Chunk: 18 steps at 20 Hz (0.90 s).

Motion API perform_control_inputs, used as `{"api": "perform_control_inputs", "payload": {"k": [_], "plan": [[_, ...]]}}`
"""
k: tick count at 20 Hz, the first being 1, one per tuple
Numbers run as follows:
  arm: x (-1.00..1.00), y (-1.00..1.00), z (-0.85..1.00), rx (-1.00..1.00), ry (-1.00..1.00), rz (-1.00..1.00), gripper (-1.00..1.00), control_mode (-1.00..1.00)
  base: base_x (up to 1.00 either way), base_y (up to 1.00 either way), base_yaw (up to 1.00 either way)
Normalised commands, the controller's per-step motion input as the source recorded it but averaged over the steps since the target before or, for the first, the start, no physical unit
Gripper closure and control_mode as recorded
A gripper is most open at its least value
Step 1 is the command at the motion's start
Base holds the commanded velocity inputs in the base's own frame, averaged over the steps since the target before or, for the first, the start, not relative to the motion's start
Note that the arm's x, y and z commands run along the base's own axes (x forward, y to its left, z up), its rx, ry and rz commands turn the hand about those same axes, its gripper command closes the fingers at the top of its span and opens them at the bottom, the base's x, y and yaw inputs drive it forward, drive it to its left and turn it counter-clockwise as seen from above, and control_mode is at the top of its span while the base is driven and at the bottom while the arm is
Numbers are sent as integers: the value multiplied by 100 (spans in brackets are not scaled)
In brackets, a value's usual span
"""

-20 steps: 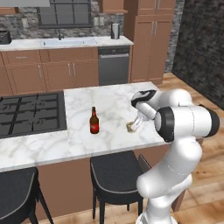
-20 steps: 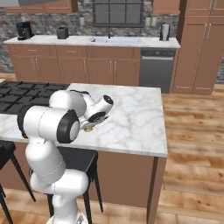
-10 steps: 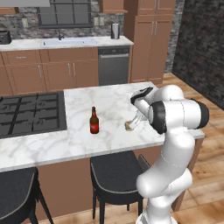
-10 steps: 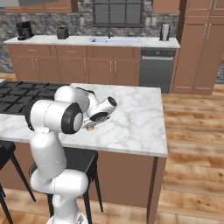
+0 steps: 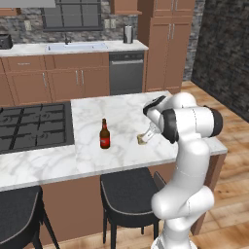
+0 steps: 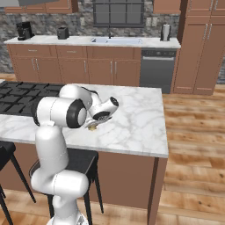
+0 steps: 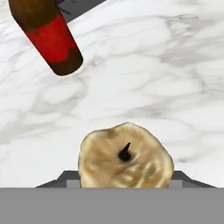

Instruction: Get the candle and the beer from the cabinet and move them to the dining counter.

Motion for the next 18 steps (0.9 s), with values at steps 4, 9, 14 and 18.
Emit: {"api": "perform_control_inputs", "payload": {"k": [4,9,14,18], "plan": [[7,0,-43,0,0,0,100,-100,0,0,0],[8,0,-37,0,0,0,100,-100,0,0,0],[5,0,-17,0,0,0,100,-100,0,0,0],[0,1,-1,0,0,0,100,-100,0,0,0]]}}
